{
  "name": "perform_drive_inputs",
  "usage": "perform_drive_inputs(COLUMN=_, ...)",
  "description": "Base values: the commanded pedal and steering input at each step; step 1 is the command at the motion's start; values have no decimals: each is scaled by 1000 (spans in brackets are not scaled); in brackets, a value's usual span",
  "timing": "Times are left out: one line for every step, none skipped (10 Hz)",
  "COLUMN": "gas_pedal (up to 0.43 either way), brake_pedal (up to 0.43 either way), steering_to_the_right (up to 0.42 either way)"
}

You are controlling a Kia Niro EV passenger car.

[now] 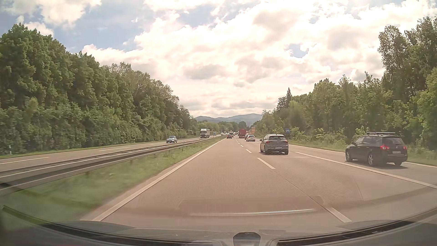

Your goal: Follow the waypoints while adhering to traffic rules and regulations

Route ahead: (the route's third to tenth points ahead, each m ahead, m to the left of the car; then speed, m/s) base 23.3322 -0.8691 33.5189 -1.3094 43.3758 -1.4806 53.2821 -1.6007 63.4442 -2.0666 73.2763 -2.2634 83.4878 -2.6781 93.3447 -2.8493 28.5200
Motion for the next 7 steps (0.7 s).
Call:
perform_drive_inputs(gas_pedal=118, brake_pedal=0, steering_to_the_right=3)
perform_drive_inputs(gas_pedal=118, brake_pedal=0, steering_to_the_right=3)
perform_drive_inputs(gas_pedal=118, brake_pedal=0, steering_to_the_right=3)
perform_drive_inputs(gas_pedal=118, brake_pedal=0, steering_to_the_right=3)
perform_drive_inputs(gas_pedal=118, brake_pedal=0, steering_to_the_right=3)
perform_drive_inputs(gas_pedal=118, brake_pedal=0, steering_to_the_right=3)
perform_drive_inputs(gas_pedal=118, brake_pedal=0, steering_to_the_right=3)
